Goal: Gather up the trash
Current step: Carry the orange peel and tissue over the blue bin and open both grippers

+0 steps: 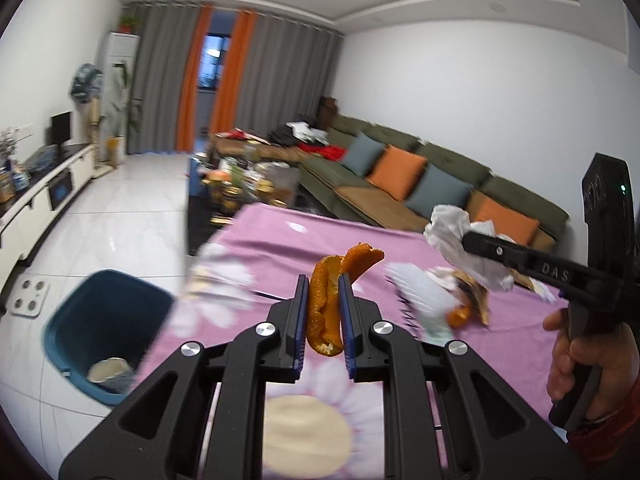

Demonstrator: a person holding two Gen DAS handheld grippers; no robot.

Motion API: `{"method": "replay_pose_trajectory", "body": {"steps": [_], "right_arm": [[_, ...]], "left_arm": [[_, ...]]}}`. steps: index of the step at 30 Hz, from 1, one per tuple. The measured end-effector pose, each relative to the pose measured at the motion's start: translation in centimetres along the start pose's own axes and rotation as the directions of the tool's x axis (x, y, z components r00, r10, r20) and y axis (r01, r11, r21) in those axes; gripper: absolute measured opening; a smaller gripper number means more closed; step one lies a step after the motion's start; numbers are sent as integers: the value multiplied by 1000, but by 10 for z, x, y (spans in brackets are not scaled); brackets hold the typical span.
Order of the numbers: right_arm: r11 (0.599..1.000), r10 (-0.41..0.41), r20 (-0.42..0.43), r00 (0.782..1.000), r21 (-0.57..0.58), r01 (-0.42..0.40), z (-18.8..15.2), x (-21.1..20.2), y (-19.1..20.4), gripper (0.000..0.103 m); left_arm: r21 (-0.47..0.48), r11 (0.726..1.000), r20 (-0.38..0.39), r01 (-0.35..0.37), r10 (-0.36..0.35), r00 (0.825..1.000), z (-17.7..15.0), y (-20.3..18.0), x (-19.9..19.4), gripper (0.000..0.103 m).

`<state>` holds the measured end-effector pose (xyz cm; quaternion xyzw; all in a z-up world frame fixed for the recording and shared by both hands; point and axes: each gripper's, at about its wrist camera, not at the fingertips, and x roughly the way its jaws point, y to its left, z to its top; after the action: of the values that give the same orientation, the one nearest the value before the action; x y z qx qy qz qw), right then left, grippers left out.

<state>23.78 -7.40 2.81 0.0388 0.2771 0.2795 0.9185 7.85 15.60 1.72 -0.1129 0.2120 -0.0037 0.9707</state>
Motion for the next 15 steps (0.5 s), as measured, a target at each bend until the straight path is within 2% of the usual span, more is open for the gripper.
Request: {"method": "replay_pose_trajectory", "body": {"steps": [7,15], "right_arm": [[990,99,-15,995,-96,-100,8,22,66,13],[959,187,-65,980,-202,-197,13,53,132,13]], "left_arm": [[-57,992,66,-113,117,991,7,57,-44,15],[-115,962,102,-246,258,961,10,120,-88,15]]}}
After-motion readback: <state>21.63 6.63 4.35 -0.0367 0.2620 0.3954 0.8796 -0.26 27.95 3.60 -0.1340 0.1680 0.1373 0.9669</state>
